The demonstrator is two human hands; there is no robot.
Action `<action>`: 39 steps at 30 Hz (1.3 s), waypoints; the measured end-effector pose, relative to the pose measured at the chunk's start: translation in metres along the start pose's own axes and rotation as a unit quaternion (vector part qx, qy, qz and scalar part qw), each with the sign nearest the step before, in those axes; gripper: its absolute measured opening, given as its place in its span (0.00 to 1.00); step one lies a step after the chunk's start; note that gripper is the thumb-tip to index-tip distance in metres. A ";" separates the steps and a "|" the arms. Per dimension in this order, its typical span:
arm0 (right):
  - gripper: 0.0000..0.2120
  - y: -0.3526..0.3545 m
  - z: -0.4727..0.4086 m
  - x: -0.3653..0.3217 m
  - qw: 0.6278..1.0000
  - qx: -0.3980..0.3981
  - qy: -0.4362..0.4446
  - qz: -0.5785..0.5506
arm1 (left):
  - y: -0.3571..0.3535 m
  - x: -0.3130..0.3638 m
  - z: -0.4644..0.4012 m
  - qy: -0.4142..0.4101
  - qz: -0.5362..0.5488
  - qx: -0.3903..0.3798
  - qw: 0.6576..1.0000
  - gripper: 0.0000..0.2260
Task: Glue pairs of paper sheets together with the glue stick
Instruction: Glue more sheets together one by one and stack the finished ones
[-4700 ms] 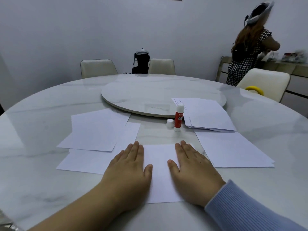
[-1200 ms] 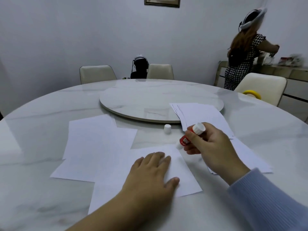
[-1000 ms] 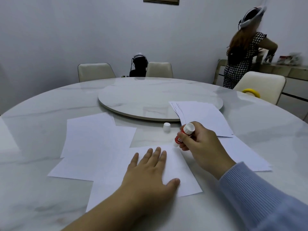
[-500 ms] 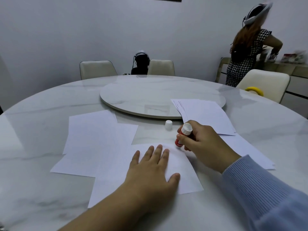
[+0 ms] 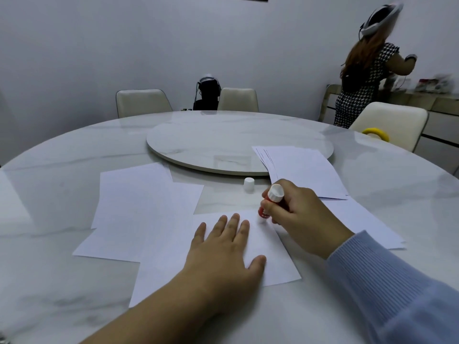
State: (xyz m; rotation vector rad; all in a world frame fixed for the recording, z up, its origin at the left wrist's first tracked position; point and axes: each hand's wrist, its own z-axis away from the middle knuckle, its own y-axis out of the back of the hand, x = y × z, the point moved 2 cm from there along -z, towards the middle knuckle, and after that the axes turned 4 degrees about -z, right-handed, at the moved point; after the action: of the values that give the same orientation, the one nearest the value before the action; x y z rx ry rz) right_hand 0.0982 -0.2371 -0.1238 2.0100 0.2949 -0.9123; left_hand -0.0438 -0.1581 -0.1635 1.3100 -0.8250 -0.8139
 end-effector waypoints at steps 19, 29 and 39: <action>0.09 0.044 0.071 -0.012 0.950 0.062 -0.052 -0.303 | 0.002 -0.002 0.000 -0.015 0.001 -0.016 1.000 0.31; 0.09 0.085 0.084 -0.013 0.859 0.206 -0.043 -0.467 | 0.046 -0.021 0.022 -0.209 0.087 -0.204 0.952 0.38; 0.03 0.006 0.016 -0.011 0.978 0.117 -0.025 -0.173 | 0.012 -0.006 -0.028 -0.070 0.023 0.025 0.997 0.26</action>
State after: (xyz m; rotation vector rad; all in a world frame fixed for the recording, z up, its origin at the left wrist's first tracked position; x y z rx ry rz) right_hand 0.0863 -0.2516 -0.1180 2.1865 0.5429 -1.2613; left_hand -0.0213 -0.1384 -0.1536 1.2838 -0.9882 -0.8612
